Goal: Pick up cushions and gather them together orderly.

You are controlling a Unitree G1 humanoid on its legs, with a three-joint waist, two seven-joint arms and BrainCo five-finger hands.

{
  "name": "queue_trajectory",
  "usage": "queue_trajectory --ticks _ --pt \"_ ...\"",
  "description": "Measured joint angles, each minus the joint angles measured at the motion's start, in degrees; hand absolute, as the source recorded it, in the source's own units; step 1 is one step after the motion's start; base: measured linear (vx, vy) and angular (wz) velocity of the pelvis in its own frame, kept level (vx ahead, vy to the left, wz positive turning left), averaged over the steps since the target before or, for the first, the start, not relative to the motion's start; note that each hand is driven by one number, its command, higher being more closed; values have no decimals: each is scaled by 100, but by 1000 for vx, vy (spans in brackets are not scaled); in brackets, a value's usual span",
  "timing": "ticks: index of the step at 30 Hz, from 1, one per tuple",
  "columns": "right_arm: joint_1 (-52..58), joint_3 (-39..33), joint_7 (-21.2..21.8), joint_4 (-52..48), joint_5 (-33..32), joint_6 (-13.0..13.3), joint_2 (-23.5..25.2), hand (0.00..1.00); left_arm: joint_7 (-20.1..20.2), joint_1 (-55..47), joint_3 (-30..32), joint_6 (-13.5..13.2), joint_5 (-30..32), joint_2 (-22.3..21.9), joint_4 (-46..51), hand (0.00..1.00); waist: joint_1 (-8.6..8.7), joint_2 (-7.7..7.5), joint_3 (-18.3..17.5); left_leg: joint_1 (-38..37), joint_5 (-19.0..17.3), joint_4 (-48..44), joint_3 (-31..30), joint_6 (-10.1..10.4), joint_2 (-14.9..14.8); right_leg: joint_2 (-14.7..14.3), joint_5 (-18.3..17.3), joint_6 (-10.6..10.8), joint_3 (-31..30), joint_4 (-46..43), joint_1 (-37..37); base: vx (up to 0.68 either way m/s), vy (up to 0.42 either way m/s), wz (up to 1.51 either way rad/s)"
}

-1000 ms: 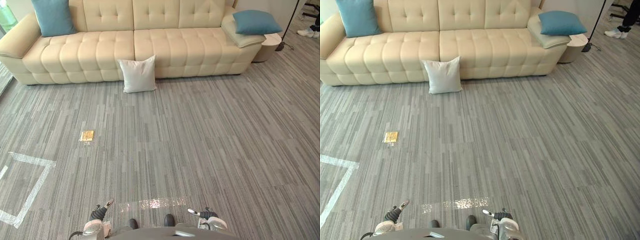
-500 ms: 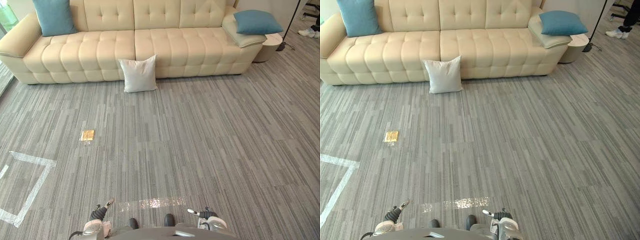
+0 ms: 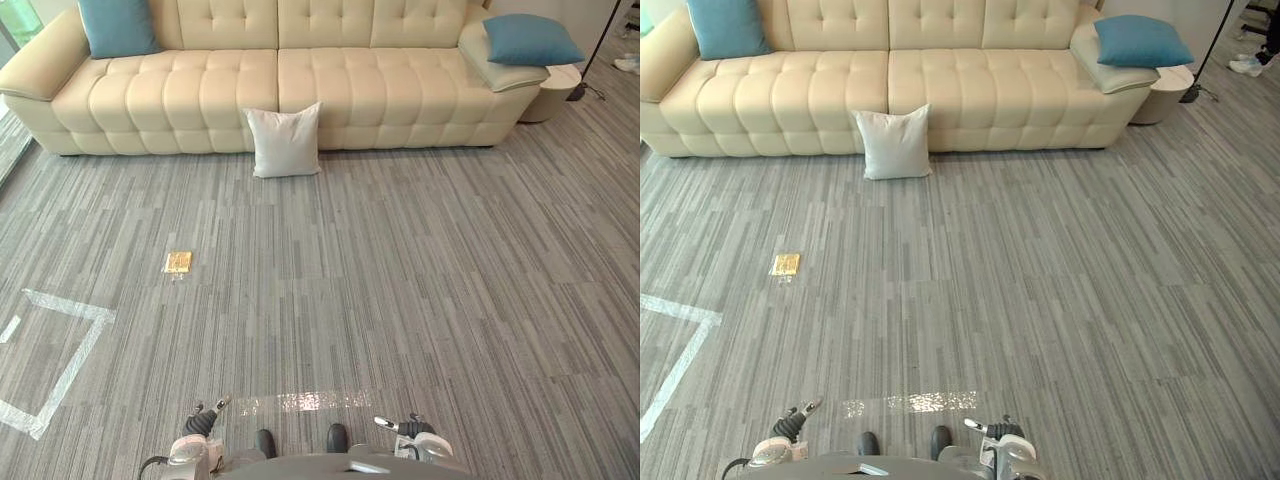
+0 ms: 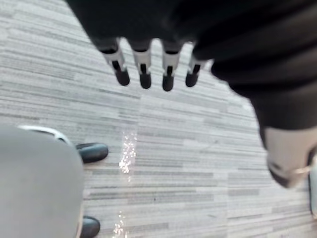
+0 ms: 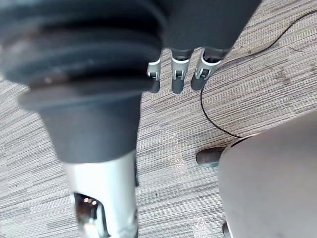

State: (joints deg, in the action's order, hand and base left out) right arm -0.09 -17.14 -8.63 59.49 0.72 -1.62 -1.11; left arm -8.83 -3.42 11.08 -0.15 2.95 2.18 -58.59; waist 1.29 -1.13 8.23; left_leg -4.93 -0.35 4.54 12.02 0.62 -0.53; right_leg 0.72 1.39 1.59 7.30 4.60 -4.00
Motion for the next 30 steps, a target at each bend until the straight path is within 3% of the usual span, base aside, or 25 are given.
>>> queue_trajectory --ticks 6,8,10,12,13,15,16,19,22,24,25,26,27,30 --pt "21 -186 -68 -13 -150 36 60 0 -190 14 7 -2 -58 -50 66 0 -6 21 31 85 -40 -5 -179 62 -27 -8 -195 -34 246 -42 -6 26 -36 19" --pt "21 -225 -69 -47 -164 62 67 0 -201 37 11 -2 -55 -58 71 0 -6 42 107 3 -96 -14 -169 141 -66 -16 -403 -51 265 -300 14 86 -36 8" --pt "67 -220 -68 -247 -210 70 113 0 -193 49 18 -1 -52 -53 175 0 -37 -5 202 116 -389 -498 -84 231 -140 14 -739 -83 264 -772 90 83 -48 5" --pt "248 -205 -71 -502 -270 95 228 0 -158 57 84 -4 -52 -82 422 0 -112 -131 260 695 -850 -2009 256 307 -318 118 -1152 -122 273 -1309 233 100 -89 10" --pt "280 -195 -71 -542 -272 114 234 0 -146 63 172 -7 -52 -112 475 0 -124 -130 273 897 -954 -2548 326 281 -422 111 -1229 -154 283 -1373 211 100 -108 8" --pt "387 -112 -76 -755 -293 140 240 0 -103 61 450 -43 -65 -211 693 0 -169 -101 370 1745 -1213 -4527 545 315 -906 64 -1459 -279 291 -1423 -63 160 -71 4" --pt "396 -114 -77 -793 -315 137 222 0 -102 63 463 -48 -66 -235 721 0 -159 -71 382 1875 -1359 -4693 549 317 -967 57 -1539 -318 289 -1425 -138 219 -14 1" --pt "439 -118 -131 -876 -328 119 208 0 -103 54 387 -57 -185 -289 824 0 -226 46 359 2351 -1509 -4246 555 300 -1015 139 -1671 -234 157 -1348 -437 283 53 -23" --pt "392 -116 -190 -877 -332 115 227 0 -108 73 317 -114 -289 -304 969 0 -362 18 364 2777 -1019 -2906 560 339 -792 408 -1781 -120 -76 -1050 -677 453 228 -50" --pt "400 -101 -192 -861 -332 113 224 0 -118 66 218 -130 -289 -302 1022 0 -439 0 336 2847 -106 -2432 561 242 -692 592 -1886 -76 -308 -868 -842 533 339 -62" --pt "313 -102 -179 -725 -322 119 271 0 -119 104 208 -128 -287 -243 1001 0 -385 -114 275 2857 -257 -2592 667 -82 -583 720 -1648 -188 -532 -879 -802 513 287 -48" --pt "295 -106 -180 -713 -322 122 284 0 -118 104 210 -129 -287 -231 1002 0 -375 -131 272 2869 -312 -2648 671 -107 -584 728 -1558 -171 -576 -895 -785 524 278 -28" --pt "305 -127 -178 -647 -310 112 361 0 -95 106 229 -158 -290 -140 1005 0 -365 -286 235 2858 -478 -2985 792 -351 -583 845 -1256 -106 -756 -979 -790 526 275 -8" --pt "293 -205 -134 -504 -308 132 474 0 -91 105 228 -170 -289 23 949 0 -378 -494 134 2757 -707 -3599 851 -613 -558 975 -940 -52 -896 -1676 -650 475 194 -22"
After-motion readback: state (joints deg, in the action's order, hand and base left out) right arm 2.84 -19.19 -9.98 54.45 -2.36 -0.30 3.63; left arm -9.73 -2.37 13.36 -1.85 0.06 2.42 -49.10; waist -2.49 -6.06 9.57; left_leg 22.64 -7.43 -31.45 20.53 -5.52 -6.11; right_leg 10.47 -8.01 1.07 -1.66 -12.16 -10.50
